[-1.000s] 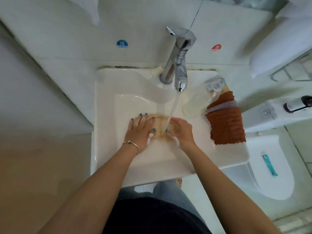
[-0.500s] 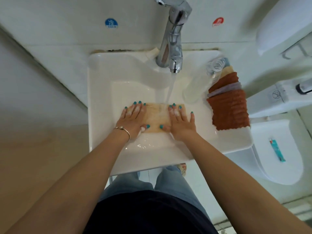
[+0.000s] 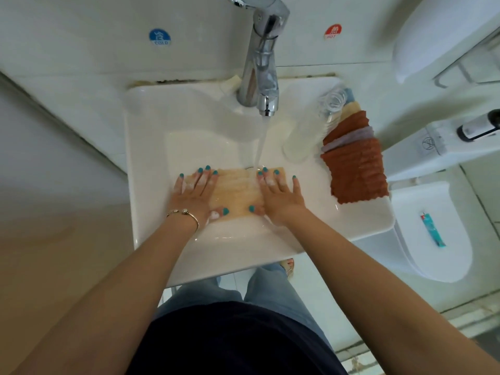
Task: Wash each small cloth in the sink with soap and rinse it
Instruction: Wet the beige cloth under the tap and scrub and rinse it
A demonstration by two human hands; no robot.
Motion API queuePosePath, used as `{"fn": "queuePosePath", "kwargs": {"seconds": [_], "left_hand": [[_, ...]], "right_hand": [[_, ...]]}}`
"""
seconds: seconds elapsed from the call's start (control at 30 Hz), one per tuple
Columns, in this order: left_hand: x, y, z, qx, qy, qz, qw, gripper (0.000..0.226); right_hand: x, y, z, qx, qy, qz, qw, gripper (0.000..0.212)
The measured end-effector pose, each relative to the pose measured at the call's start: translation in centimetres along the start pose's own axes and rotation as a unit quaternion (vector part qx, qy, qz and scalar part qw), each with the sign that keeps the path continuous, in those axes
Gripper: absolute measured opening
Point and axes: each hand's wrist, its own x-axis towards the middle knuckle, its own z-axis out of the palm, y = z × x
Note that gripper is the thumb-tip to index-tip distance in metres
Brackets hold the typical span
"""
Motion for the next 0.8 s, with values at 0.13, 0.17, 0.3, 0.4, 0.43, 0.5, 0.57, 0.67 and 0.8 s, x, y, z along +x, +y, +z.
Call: {"fn": "queuePosePath", "kwargs": {"seconds": [0.13,0.17,0.3,0.4,0.43,0.5,0.57,0.67,0.8], "left_hand": [[0.1,-0.3,-0.4,-0.014,-0.023,-0.012,1.000,0.090],[0.3,0.3,-0.5,-0.022,-0.027,-0.008,0.999,0.090],[1.2,2.8,-0.8,-0.038,-0.013,0.045,0.998,0.091],[1.6,3.6,-0.6,-0.088,0.017,0.053,0.995,0.091],[1.7,3.8,-0.6,-0.121,0.039,0.048,0.991,0.090],[1.9,4.3,-0.5,-0.185,0.097,0.031,0.977,0.083],[2.3,5.2,-0.6,-0.217,0.125,0.011,0.968,0.075],[3.0,5.8,-1.0,-0.205,0.097,-0.030,0.973,0.062],[3.4,4.3,-2.7,-0.219,0.035,0.004,0.975,0.041]], "right_hand": [[0.0,-0.5,0.5,0.000,0.001,0.003,1.000,0.083],[-0.2,0.1,0.7,0.001,0.000,0.009,1.000,0.083],[-1.6,3.3,1.6,0.013,0.014,0.036,0.999,0.083],[-1.9,3.8,1.4,0.053,0.101,0.040,0.993,0.083],[-1.6,3.5,1.2,0.078,0.143,0.049,0.985,0.081],[-0.9,2.6,0.5,0.112,0.193,0.074,0.972,0.075],[-0.2,2.0,-0.1,0.129,0.198,0.085,0.968,0.060],[0.5,1.7,-1.1,0.077,0.181,0.078,0.977,0.035],[0.7,1.7,-2.0,0.145,0.137,0.017,0.980,0.018]]}}
